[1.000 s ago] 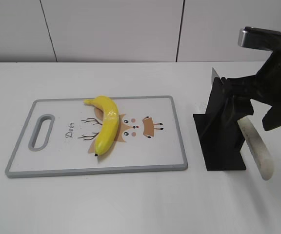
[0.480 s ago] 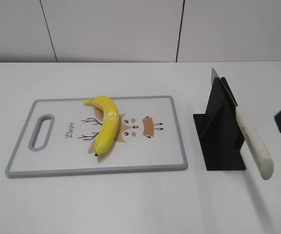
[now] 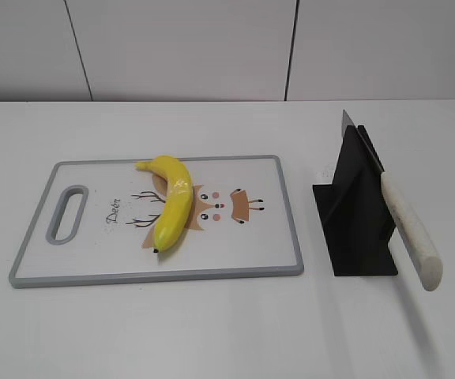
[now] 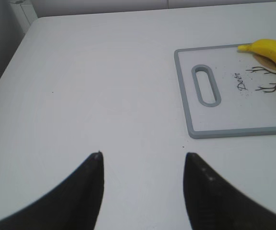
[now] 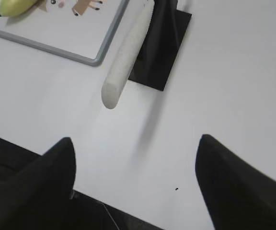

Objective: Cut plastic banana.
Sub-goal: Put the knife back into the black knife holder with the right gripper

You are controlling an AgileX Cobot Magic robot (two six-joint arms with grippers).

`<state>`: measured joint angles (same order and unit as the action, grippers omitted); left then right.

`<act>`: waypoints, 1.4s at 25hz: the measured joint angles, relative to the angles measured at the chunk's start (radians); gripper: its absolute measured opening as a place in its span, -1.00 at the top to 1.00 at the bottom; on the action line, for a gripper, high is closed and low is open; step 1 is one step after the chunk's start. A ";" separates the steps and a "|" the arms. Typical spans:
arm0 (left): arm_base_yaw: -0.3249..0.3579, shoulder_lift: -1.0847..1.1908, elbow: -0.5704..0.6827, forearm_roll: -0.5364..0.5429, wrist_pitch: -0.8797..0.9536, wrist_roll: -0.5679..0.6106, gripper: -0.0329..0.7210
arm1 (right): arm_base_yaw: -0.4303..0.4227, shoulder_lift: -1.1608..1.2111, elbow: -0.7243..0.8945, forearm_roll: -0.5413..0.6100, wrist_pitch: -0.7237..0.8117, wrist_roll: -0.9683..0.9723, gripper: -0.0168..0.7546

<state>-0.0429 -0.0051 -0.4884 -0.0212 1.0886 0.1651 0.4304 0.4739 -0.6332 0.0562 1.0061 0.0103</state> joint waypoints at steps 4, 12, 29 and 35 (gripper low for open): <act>0.000 0.000 0.000 0.000 0.000 0.000 -0.41 | 0.000 -0.139 0.076 0.000 0.000 -0.020 -0.58; 0.000 0.000 0.000 0.001 -0.001 0.000 -0.41 | 0.000 -0.334 0.126 0.000 0.027 -0.051 -0.58; 0.001 0.000 0.001 0.000 -0.002 0.000 -0.41 | -0.266 -0.480 0.126 0.082 0.030 -0.053 -0.58; 0.001 0.000 0.001 0.000 -0.002 0.000 -0.39 | -0.368 -0.480 0.126 0.110 0.030 -0.054 -0.58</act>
<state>-0.0421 -0.0054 -0.4874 -0.0208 1.0868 0.1651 0.0627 -0.0056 -0.5076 0.1658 1.0361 -0.0436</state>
